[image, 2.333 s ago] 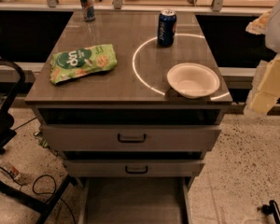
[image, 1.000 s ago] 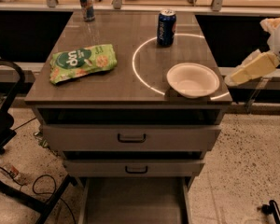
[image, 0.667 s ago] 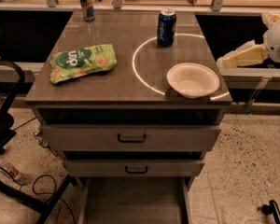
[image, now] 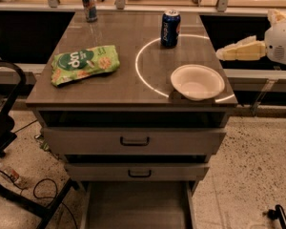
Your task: Knock pepsi can over
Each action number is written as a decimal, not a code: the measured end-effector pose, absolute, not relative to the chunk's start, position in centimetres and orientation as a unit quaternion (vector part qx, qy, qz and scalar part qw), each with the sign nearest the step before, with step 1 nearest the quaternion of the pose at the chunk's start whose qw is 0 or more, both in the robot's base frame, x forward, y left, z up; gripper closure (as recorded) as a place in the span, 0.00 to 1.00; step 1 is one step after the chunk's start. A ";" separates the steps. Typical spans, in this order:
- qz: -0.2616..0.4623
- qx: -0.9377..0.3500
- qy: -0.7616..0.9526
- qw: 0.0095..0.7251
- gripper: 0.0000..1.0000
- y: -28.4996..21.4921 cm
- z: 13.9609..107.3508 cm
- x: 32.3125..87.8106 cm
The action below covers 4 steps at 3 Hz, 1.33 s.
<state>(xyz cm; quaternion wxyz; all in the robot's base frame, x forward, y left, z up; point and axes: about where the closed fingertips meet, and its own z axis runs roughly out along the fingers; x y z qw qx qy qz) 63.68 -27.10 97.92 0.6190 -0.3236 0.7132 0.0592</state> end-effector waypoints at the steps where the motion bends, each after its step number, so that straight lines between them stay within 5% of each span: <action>1: 0.076 -0.313 0.708 0.629 0.00 -26.4 98.3 64.7; 4: 0.126 -0.280 0.682 0.664 0.00 -22.4 99.8 76.3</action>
Offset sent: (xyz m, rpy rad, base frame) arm 0.1008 0.0377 0.0266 0.2152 -0.0773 0.0586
